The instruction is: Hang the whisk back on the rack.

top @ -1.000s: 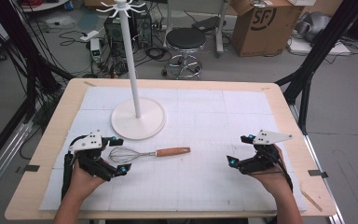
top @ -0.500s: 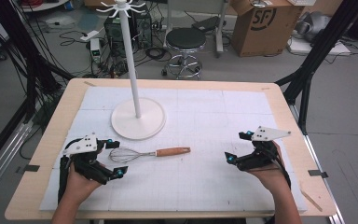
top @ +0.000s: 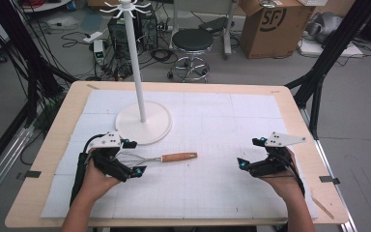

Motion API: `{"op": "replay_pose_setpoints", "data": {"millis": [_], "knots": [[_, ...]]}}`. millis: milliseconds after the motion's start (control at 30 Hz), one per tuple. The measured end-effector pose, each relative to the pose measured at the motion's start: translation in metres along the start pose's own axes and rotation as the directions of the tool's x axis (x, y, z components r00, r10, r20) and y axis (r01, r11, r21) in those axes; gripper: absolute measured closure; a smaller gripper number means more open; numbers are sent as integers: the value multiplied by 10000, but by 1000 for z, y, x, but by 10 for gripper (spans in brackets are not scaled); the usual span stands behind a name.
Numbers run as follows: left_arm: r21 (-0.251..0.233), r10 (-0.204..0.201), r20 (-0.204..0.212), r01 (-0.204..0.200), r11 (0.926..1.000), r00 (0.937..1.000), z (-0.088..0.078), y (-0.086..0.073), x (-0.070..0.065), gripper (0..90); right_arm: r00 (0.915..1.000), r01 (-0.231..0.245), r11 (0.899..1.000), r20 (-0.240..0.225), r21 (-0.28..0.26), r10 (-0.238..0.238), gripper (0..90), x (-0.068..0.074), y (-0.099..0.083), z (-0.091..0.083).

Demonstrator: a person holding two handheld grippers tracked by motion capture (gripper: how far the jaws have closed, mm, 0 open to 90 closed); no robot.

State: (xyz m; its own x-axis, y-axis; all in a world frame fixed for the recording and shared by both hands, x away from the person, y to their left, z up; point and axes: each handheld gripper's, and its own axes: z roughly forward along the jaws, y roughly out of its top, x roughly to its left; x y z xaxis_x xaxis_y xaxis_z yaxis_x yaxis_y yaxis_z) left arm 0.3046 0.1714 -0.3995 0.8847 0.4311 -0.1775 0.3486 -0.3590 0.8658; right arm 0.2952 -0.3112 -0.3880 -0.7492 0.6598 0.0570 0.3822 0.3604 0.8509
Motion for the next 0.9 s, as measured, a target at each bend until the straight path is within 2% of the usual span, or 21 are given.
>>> {"op": "replay_pose_setpoints", "data": {"millis": [200, 333, 400, 567, 600, 633, 767, 800, 900], "knots": [[860, 304, -38, -300, 9958, 9995, 23, 23, 0, 16, 10000, 55, 10000, -23, -36, -55, 30, 2, -2, 0], [1588, 708, -2, -699, 9848, 9975, 40, 36, -3, 16, 9999, 72, 9999, -108, -108, -73, 30, 2, -1, -1], [1722, 685, 76, -688, 9827, 9976, 48, 41, -4, 16, 9999, 103, 9999, -97, -95, -104, 30, 2, -1, -1], [2596, 955, 26, -929, 9612, 9954, 69, 51, -5, 16, 9998, 146, 9998, -134, -151, -148, 30, 3, -1, -1], [2602, 952, 54, -934, 9610, 9954, 72, 52, -4, 16, 9998, 157, 9998, -144, -144, -159, 30, 2, -1, -1], [2794, 939, 118, -935, 9556, 9955, 76, 52, -3, 16, 9998, 140, 9998, -158, -143, -143, 30, 3, -1, -1], [3694, 1320, -1, -1227, 9211, 9912, 89, 57, -3, 16, 9998, 90, 9999, -175, -135, -92, 30, 2, -1, -1], [3808, 1367, -17, -1258, 9160, 9906, 92, 58, -4, 16, 9998, 84, 9999, -188, -116, -87, 30, 2, -1, -1], [3924, 1366, 220, -1342, 9099, 9904, 100, 58, -2, 17, 9998, 96, 9999, -190, -101, -97, 30, 2, -1, 0]]}}
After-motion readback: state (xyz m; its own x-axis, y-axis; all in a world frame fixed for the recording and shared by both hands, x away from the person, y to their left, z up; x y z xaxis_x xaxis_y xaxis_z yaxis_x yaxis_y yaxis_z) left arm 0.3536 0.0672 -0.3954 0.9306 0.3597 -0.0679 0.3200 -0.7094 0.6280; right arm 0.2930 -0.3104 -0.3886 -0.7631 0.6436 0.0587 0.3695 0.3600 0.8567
